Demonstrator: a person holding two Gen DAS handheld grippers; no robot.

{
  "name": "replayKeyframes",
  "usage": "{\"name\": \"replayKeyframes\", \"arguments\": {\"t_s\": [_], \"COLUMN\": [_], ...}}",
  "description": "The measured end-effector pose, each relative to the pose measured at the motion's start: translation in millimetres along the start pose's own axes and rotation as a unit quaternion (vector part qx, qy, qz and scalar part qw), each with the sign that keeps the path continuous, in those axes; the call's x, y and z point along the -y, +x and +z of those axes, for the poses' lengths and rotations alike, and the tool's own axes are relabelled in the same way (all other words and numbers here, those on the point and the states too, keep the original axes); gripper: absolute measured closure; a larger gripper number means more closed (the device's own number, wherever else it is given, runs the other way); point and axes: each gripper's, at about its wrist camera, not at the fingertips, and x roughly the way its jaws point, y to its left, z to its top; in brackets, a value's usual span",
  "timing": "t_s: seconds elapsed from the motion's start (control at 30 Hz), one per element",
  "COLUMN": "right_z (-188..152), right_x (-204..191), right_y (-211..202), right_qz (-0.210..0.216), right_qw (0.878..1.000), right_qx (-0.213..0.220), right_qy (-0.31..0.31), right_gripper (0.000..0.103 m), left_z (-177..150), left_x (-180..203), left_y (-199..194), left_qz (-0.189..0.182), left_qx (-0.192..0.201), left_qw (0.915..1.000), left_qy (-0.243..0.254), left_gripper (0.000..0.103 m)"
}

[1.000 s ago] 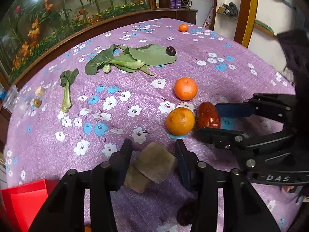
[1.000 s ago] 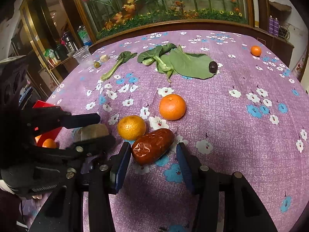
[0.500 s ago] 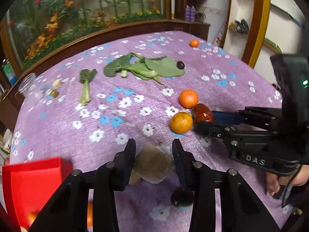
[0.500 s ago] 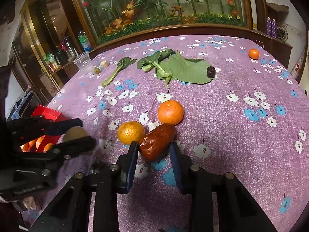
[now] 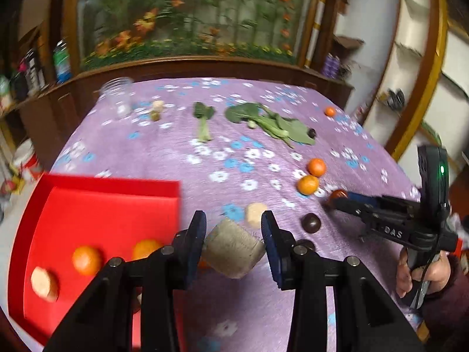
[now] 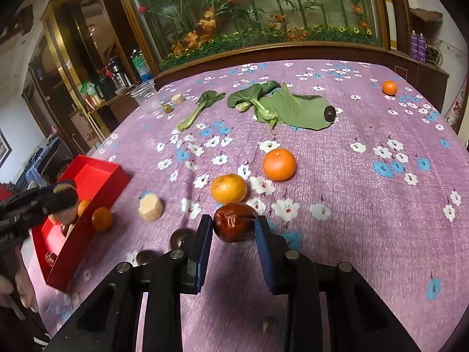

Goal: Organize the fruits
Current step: 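Carry the block into the red box and open the left tool while the right drops jujube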

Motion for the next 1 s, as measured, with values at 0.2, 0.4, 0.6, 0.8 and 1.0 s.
{"name": "replayKeyframes", "arguments": {"t_s": [0.2, 0.4, 0.6, 0.8, 1.0], "right_z": [-0.1, -2.1, -2.1, 10.8, 10.2], "right_x": [-2.3, -4.5, -22.8, -68.1, -137.9], "right_y": [5.1, 17.3, 1.2, -13.6, -2.7], "right_qz": [-0.007, -0.011, -0.012, 0.015, 0.074], "right_qw": [1.000, 0.999, 1.000, 0.999, 0.992], "right_qx": [-0.016, -0.033, -0.024, -0.011, -0.030], "right_qy": [0.001, 0.013, -0.007, -0.044, -0.095], "right_gripper": [0.065, 0.065, 0.069, 0.069, 0.071], "left_z": [-14.0, -24.9, -36.3, -49.1, -60.2], "left_x": [-34.8, -57.0, -84.4, -108.6, -133.8], "left_y": [-27.0, -43.8, -57.3, -65.0, -71.0], "left_qz": [0.017, 0.030, 0.046, 0.064, 0.090], "left_qx": [0.017, 0.027, 0.037, 0.039, 0.037], "left_qw": [0.9986, 0.9963, 0.9917, 0.9868, 0.9795], "left_qy": [-0.047, -0.076, -0.114, -0.144, -0.177], "left_gripper": [0.065, 0.065, 0.065, 0.065, 0.065]}}
